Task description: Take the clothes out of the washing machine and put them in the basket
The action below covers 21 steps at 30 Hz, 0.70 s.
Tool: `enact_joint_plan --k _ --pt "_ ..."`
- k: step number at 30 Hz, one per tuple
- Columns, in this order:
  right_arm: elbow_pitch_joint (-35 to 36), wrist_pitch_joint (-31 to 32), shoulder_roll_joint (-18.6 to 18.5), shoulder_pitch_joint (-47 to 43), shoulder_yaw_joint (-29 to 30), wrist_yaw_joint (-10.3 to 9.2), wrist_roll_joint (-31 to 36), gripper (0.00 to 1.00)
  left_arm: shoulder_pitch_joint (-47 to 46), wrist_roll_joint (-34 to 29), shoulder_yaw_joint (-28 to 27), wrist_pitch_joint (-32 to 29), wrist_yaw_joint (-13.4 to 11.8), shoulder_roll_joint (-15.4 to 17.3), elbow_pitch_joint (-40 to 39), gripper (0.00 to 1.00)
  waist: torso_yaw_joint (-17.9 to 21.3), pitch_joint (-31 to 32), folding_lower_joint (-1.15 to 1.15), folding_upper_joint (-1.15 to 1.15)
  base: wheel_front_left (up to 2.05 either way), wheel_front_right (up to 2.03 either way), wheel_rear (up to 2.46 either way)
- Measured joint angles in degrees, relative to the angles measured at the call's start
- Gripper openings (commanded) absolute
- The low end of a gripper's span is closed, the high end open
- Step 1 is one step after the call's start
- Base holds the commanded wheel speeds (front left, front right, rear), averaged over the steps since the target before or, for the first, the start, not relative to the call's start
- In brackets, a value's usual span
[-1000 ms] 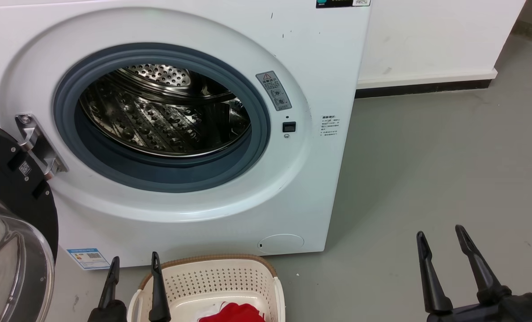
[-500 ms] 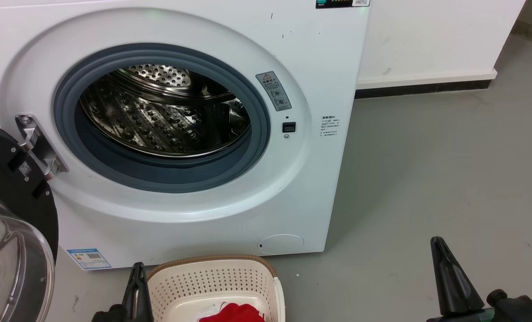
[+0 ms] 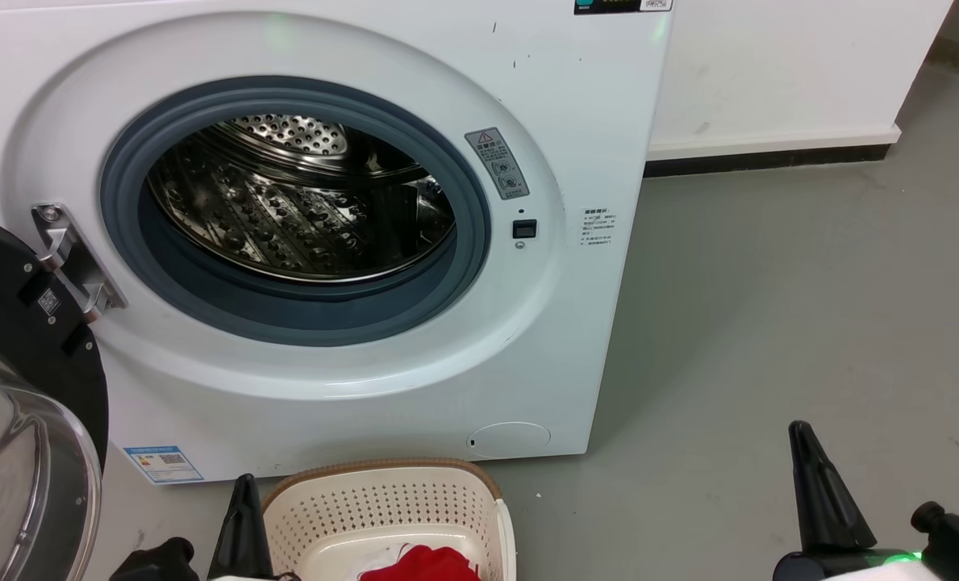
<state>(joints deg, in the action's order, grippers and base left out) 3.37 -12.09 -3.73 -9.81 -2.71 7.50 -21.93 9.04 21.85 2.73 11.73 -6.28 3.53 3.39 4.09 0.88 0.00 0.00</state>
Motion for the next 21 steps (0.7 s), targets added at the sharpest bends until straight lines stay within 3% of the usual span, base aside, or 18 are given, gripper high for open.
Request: enact_joint_plan --k 21 --pt "-5.2 4.1 -1.0 4.4 0.9 0.0 -22.7 0.0 -4.7 22.6 -1.2 -4.2 4.2 1.1 3.7 0.0 -0.9 -0.2 0.0 0.0 0.0 0.0 0.0"
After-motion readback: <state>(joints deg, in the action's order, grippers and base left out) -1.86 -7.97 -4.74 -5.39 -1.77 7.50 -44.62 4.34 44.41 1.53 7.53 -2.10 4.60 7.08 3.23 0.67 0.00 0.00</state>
